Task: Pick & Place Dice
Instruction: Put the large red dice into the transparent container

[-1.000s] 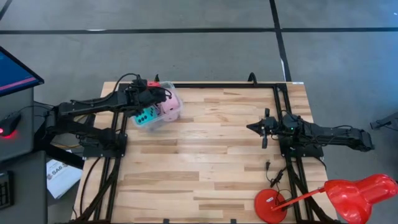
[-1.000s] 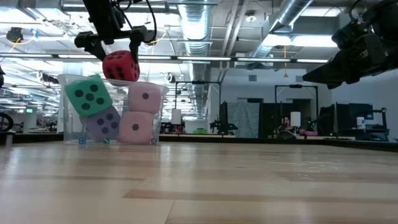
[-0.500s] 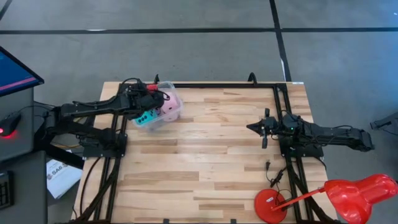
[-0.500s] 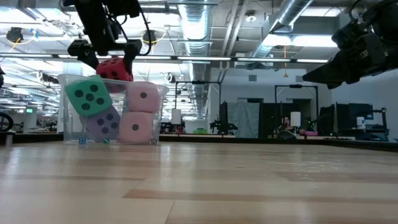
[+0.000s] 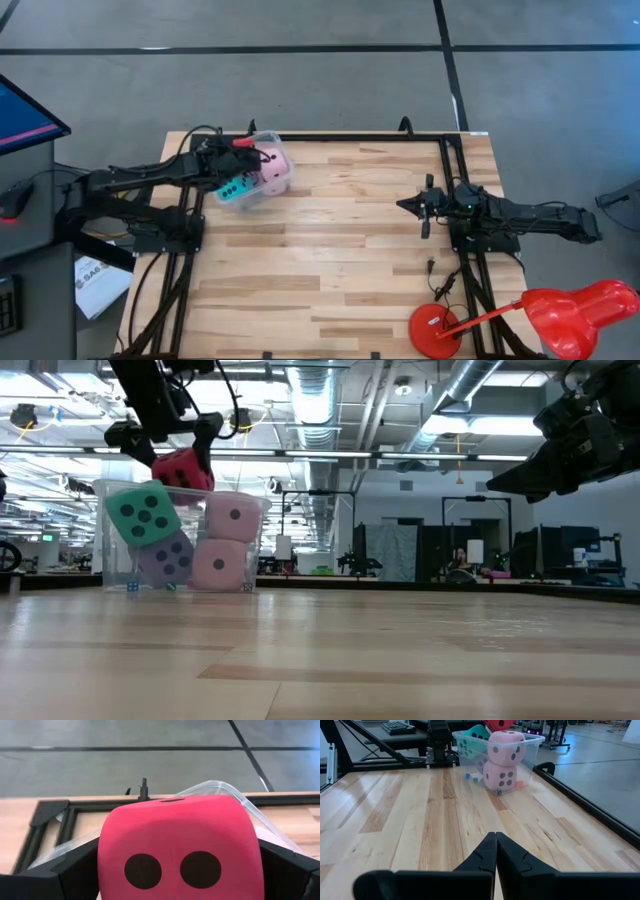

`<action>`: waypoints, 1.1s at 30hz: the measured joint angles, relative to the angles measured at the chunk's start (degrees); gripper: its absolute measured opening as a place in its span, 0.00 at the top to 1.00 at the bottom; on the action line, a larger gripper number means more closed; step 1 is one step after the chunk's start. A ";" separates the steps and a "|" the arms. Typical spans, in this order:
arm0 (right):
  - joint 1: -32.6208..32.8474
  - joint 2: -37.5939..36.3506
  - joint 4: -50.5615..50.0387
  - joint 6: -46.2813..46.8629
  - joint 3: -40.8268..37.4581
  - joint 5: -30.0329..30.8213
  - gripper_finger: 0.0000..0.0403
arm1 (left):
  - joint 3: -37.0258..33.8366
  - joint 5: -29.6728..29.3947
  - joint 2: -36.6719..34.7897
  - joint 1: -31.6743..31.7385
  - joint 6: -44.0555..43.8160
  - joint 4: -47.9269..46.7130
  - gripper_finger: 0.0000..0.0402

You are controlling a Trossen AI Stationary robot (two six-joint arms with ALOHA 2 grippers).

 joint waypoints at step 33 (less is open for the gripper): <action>0.00 12.83 31.23 1.49 0.02 -0.02 1.00 | 0.09 2.38 -2.56 -1.53 23.68 4.77 0.01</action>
